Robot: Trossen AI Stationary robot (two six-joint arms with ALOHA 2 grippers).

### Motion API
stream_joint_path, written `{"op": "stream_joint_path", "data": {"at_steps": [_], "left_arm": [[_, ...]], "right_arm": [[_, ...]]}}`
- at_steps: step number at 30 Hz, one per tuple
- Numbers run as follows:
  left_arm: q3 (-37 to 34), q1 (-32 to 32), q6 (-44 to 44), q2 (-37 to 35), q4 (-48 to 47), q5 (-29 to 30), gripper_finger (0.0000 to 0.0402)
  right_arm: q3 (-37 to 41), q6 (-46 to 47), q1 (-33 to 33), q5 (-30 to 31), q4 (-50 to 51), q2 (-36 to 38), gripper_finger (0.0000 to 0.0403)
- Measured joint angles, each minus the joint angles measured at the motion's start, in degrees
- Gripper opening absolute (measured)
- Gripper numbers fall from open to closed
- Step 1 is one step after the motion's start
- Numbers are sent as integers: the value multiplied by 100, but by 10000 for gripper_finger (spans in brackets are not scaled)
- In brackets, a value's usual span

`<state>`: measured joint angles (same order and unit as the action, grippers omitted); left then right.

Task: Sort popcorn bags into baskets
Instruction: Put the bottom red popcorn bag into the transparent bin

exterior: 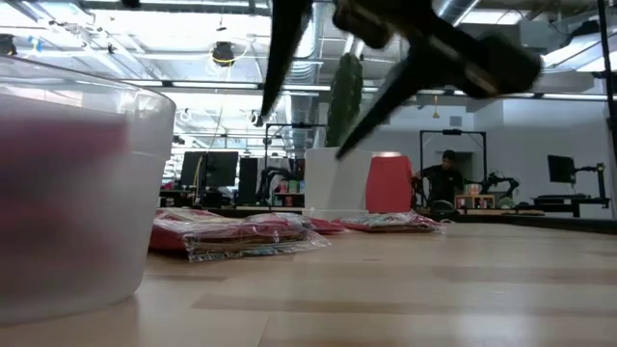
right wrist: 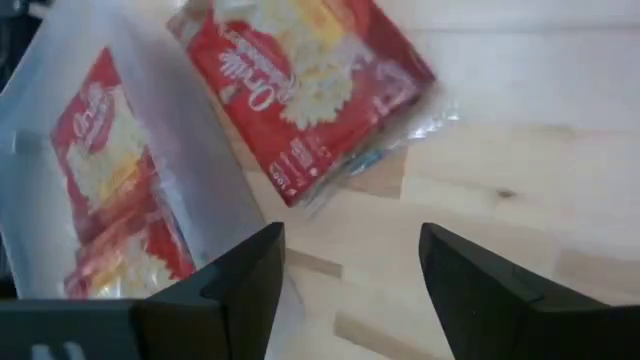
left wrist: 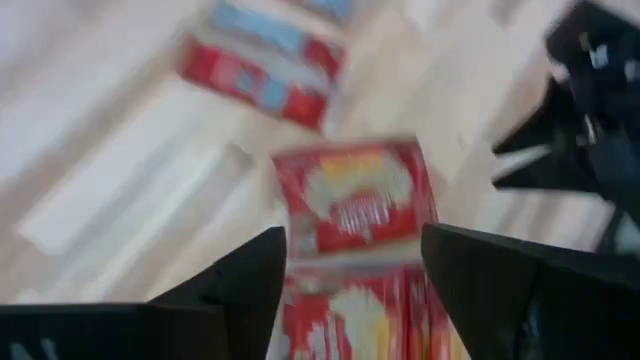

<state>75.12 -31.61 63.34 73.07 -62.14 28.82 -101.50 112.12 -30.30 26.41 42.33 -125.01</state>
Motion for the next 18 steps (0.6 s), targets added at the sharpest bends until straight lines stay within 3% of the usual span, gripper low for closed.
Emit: {"op": "stream_joint_path", "data": {"at_steps": [6, 13, 18], "left_arm": [[-1851, 868, -726, -798, 1869, -1589, 228], [-3843, 1667, -764, -1851, 3556, -2515, 229], [-4847, 2058, -716, -2202, 4892, -3315, 229]], "right_arm": [[325, 826, 37, 406, -772, -20, 255], [665, 1477, 42, 792, -1442, -36, 255], [708, 1968, 45, 827, -1683, -257, 255]]}}
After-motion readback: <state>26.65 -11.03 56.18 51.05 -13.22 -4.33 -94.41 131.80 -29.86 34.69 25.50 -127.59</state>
